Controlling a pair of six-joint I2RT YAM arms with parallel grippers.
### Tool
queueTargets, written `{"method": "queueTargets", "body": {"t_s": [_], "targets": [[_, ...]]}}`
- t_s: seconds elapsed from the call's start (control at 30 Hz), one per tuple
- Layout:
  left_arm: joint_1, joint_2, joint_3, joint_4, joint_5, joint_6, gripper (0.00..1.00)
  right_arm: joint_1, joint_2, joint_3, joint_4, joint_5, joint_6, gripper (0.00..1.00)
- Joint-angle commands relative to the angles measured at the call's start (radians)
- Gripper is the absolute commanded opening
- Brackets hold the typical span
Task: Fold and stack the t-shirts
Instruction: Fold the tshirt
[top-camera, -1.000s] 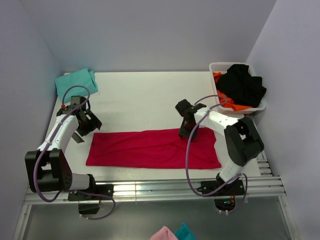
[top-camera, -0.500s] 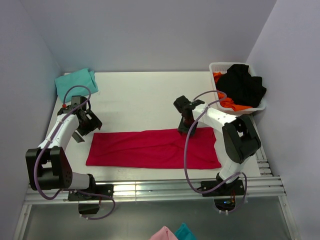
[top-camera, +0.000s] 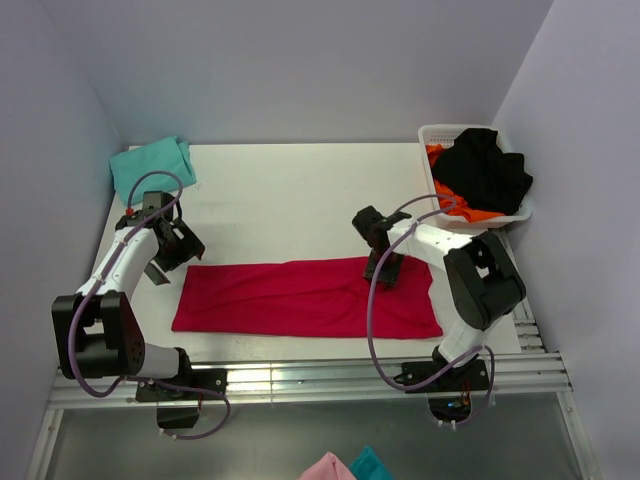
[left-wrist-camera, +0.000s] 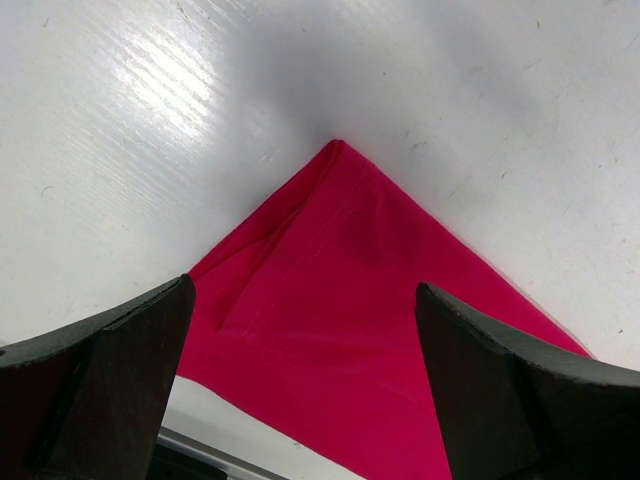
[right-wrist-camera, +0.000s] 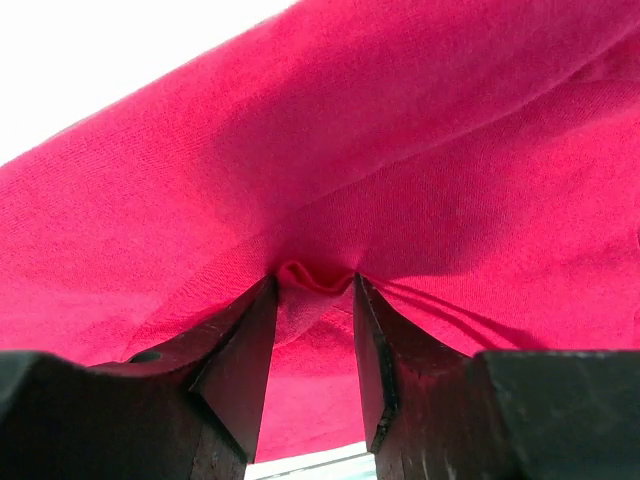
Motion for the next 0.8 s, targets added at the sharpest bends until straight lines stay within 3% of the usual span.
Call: {"method": "queueTargets", "body": {"t_s": [0.0,0.13,0.2,0.27,0.77], "targets": [[0.001,-0.001,0.038,0.018,0.015,0.013,0.98,-0.005,0.003,0.022,0.013,0.033,0.004,0.43],[0.001,-0.004,0.036,0.018,0.01,0.016,0.98,-0.005,0.014,0.058,0.005,0.036,0.001,0.34],[0.001,-0.004,0.036,0.018,0.01,0.017,0.98,-0.005,0.02,0.077,0.001,0.03,0.0,0.12],[0.001,-0.002,0.036,0.018,0.007,0.017,0.98,-0.005,0.023,0.094,-0.006,0.03,0.0,0.0],[0.003,0.013,0.036,0.037,0.001,0.019,0.98,0.045,-0.092,0.068,-0.09,-0.034,0.023,0.0]]}}
